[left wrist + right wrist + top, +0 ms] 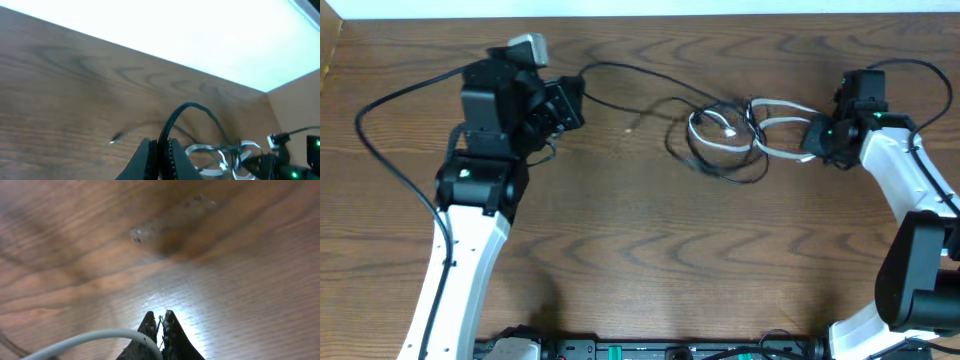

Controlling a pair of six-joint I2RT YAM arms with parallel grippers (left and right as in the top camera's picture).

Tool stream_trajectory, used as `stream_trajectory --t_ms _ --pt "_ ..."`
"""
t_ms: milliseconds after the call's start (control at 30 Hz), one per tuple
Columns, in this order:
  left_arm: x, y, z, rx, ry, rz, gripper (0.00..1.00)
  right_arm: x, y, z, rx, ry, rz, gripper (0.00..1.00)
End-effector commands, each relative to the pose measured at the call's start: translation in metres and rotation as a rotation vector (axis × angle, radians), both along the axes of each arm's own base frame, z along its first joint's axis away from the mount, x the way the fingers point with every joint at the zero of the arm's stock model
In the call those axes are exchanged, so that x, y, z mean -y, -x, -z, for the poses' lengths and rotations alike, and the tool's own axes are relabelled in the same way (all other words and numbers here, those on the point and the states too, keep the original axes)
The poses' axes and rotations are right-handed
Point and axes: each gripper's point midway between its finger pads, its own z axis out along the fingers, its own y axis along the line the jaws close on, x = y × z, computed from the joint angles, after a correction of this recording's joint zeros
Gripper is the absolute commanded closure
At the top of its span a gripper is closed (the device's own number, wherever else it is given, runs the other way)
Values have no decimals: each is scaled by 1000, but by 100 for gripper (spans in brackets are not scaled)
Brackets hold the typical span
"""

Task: Untangle cables

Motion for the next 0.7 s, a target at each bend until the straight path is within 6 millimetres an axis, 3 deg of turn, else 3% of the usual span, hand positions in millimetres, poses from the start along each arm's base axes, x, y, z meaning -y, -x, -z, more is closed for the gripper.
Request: stream_trajectory --t_ms 0,100,133,267,433,667 --pt "-18 -2 -10 34 -20 -63 93 -10 1 1 1 -36 -96 99" --pt "-16 -2 -6 17 -18 -53 93 -63 -2 -13 85 -218 -375 99" --pt "-16 -1 1 -7 -21 -53 92 -91 0 -22 132 -305 -502 99" --pt "-14 3 24 -99 -25 -40 92 -134 8 -35 168 -390 -641 99" --pt "18 13 53 -200 -7 122 70 -167 16 -50 191 -395 -734 99" --pt "45 10 95 -307 -28 193 54 -187 24 -84 270 -385 -804 99"
